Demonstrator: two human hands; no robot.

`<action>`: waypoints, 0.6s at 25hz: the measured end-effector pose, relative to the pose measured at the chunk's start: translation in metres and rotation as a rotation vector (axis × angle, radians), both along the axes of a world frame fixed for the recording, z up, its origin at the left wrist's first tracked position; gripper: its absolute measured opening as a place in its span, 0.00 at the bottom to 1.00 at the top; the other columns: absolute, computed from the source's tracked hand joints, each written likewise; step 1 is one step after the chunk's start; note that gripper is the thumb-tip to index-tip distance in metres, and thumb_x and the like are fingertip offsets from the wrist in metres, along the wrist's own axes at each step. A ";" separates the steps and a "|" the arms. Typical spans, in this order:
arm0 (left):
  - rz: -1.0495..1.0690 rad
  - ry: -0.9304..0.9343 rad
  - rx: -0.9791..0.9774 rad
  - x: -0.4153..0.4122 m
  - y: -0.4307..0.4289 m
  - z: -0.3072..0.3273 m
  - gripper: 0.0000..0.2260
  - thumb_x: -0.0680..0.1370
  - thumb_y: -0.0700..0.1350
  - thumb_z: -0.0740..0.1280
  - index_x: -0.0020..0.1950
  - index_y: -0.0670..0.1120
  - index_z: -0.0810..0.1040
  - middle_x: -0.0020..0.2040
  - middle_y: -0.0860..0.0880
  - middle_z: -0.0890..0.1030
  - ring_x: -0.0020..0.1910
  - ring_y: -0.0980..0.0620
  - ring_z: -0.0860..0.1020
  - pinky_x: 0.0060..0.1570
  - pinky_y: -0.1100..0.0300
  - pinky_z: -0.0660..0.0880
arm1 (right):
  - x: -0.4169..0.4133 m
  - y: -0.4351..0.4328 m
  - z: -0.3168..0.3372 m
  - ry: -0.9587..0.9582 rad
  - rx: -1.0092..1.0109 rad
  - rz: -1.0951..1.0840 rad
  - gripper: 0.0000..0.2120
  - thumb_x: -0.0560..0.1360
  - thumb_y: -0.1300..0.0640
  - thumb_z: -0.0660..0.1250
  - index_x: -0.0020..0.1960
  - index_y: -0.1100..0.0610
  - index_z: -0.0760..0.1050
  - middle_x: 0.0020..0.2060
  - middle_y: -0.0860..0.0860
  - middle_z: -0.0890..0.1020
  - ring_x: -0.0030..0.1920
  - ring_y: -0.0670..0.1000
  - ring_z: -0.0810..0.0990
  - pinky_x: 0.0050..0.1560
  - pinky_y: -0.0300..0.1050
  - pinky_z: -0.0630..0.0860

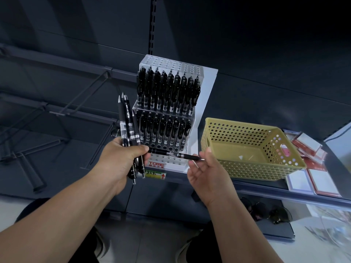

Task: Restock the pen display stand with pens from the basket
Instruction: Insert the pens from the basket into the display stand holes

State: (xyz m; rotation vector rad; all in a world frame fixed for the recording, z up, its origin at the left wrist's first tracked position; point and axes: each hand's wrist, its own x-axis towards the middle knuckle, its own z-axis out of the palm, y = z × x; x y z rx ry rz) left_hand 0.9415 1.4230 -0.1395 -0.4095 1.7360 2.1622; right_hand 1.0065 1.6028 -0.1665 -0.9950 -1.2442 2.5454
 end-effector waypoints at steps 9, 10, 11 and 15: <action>-0.059 0.197 -0.305 0.000 0.002 0.001 0.11 0.74 0.37 0.71 0.54 0.42 0.75 0.36 0.46 0.83 0.36 0.50 0.81 0.40 0.52 0.79 | -0.010 -0.025 -0.004 -0.009 1.491 0.545 0.19 0.83 0.52 0.55 0.73 0.45 0.66 0.66 0.43 0.75 0.70 0.45 0.65 0.71 0.48 0.55; -0.066 0.203 -0.313 0.002 0.003 0.002 0.10 0.74 0.37 0.71 0.53 0.43 0.75 0.37 0.44 0.83 0.35 0.51 0.81 0.38 0.54 0.78 | -0.014 -0.030 -0.001 0.037 1.462 0.641 0.19 0.83 0.52 0.54 0.74 0.46 0.66 0.65 0.45 0.76 0.69 0.46 0.67 0.71 0.47 0.56; -0.072 0.208 -0.315 0.002 0.003 0.003 0.10 0.73 0.38 0.71 0.53 0.43 0.75 0.39 0.43 0.83 0.35 0.51 0.80 0.36 0.56 0.78 | -0.017 -0.035 -0.001 0.071 1.369 0.719 0.19 0.84 0.53 0.54 0.74 0.47 0.66 0.63 0.47 0.78 0.66 0.47 0.70 0.70 0.46 0.60; -0.070 0.204 -0.290 -0.002 -0.002 0.001 0.10 0.73 0.39 0.72 0.53 0.42 0.75 0.39 0.43 0.83 0.36 0.49 0.81 0.40 0.52 0.79 | -0.023 -0.041 -0.002 0.040 1.117 0.766 0.13 0.83 0.56 0.57 0.65 0.51 0.74 0.47 0.48 0.79 0.43 0.45 0.75 0.46 0.39 0.72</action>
